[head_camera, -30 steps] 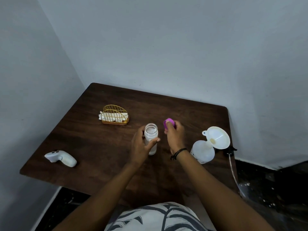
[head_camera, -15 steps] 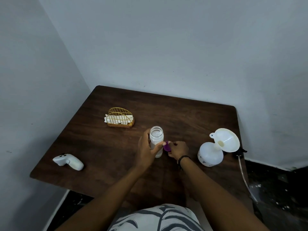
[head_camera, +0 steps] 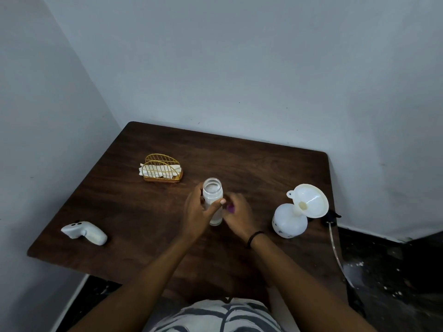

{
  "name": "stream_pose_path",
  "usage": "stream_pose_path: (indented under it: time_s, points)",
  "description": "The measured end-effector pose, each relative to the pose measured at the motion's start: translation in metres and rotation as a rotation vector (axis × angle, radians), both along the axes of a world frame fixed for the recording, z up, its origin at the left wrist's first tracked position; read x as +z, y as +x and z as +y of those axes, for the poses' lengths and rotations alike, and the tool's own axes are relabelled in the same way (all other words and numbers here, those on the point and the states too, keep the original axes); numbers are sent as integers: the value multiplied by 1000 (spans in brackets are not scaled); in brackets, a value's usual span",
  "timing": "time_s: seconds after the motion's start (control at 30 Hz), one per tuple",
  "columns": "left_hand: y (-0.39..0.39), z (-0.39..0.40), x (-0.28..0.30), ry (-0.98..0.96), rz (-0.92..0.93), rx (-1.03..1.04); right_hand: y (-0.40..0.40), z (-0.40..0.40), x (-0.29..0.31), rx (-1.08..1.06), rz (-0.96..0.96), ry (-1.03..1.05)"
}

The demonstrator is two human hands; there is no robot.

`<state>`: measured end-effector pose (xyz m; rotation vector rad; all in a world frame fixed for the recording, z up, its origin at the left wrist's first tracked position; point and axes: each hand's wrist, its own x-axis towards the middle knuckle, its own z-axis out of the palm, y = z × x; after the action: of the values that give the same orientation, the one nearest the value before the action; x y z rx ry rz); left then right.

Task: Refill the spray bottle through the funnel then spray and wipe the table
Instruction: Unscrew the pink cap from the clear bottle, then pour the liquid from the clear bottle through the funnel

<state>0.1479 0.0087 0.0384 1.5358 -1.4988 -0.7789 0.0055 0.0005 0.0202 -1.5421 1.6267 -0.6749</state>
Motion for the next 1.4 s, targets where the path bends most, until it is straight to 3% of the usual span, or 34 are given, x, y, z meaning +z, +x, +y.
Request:
stream_pose_path:
  time_s: [0.1, 0.37, 0.57, 0.87, 1.03, 1.4]
  points:
    - [-5, 2, 8, -67, 10, 42, 3, 5, 7, 131, 0, -114]
    - [-34, -5, 50, -313, 107, 48, -15, 5, 65, 50, -169, -383]
    - [-77, -23, 95, -404, 190, -86, -52, -1, 120, -99, -204, -613]
    - [-145, -30, 132, -444, 330, -274, -124, 13, 179, -227, -108, -791]
    - [-167, -30, 123, -360, 346, -285, -165, 24, 190, -370, -40, -826]
    - [-157, -34, 48, -66, 50, -268, -232, 64, 164, -395, 148, -628]
